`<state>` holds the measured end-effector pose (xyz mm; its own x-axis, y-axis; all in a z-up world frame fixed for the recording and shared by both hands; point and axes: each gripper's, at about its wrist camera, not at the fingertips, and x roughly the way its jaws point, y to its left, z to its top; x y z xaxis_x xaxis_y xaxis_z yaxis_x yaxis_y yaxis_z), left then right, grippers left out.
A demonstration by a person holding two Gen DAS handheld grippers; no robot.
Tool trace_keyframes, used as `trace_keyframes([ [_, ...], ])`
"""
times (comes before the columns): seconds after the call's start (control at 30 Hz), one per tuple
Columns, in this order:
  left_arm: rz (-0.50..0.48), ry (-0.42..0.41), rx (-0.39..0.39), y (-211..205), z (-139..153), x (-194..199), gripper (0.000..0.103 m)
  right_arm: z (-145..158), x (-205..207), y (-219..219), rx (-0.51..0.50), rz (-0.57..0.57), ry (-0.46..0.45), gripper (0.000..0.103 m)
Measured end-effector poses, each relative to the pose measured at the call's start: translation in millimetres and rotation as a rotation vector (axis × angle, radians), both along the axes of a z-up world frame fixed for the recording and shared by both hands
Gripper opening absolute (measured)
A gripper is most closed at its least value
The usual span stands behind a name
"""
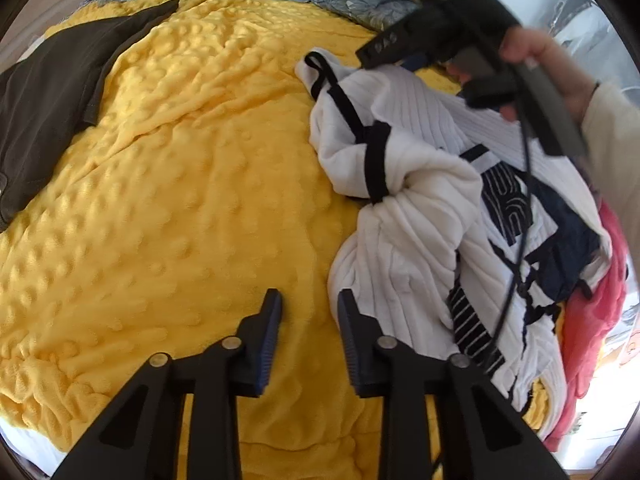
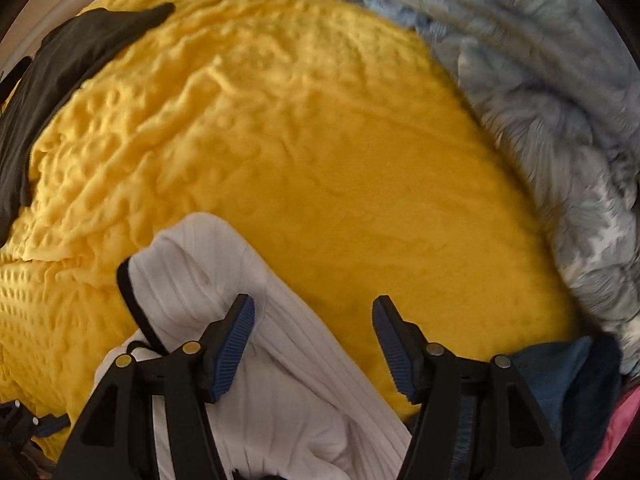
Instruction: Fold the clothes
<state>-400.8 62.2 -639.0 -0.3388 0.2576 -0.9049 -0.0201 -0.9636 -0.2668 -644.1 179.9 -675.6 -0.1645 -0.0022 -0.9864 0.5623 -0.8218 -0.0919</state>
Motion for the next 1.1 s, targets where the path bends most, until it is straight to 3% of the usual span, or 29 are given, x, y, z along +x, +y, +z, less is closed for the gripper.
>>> trace_keyframes([
  [0.07,0.002,0.003,0.011,-3.4,3.8,1.7,0.027,-5.9,0.3,3.9,-0.029,-0.029,-0.024,0.058],
  [0.1,0.002,0.005,0.013,-4.5,5.5,2.6,0.026,-6.5,1.4,5.7,-0.051,-0.036,-0.031,0.036],
  [0.2,-0.005,0.012,0.016,-4.9,11.0,4.1,0.026,2.7,7.5,10.2,-0.091,-0.041,0.002,0.006],
  [0.37,-0.02,0.086,-0.029,-1.6,30.3,0.0,0.027,46.3,12.8,36.6,-0.045,-0.106,0.21,0.006],
  [0.6,-0.023,0.189,-0.073,-3.9,61.1,-15.2,0.034,156.0,-5.0,159.5,0.05,-0.611,0.543,0.005],
  [0.7,-0.014,0.205,-0.057,-13.6,73.4,-12.4,0.037,164.7,2.1,203.2,0.059,-0.714,0.487,0.013],
  [0.77,-0.013,0.249,-0.088,-13.1,84.4,-9.6,0.039,163.4,18.4,208.4,0.152,-0.722,0.495,0.045],
  [0.8,-0.015,0.269,-0.105,-8.9,89.4,-8.6,0.04,166.7,34.2,204.0,0.171,-0.712,0.535,0.052],
  [0.87,-0.013,0.313,-0.139,-6.0,101.5,-3.1,0.043,174.9,67.6,192.0,0.184,-0.689,0.612,0.054],
  [0.93,-0.004,0.359,-0.171,-6.5,114.5,4.1,0.051,189.1,106.0,168.5,0.11,-0.659,0.678,0.059],
  [1.1,0.043,0.448,-0.229,-15.2,145.5,17.9,0.065,227.1,192.3,97.4,-0.087,-0.567,0.796,0.087],
])
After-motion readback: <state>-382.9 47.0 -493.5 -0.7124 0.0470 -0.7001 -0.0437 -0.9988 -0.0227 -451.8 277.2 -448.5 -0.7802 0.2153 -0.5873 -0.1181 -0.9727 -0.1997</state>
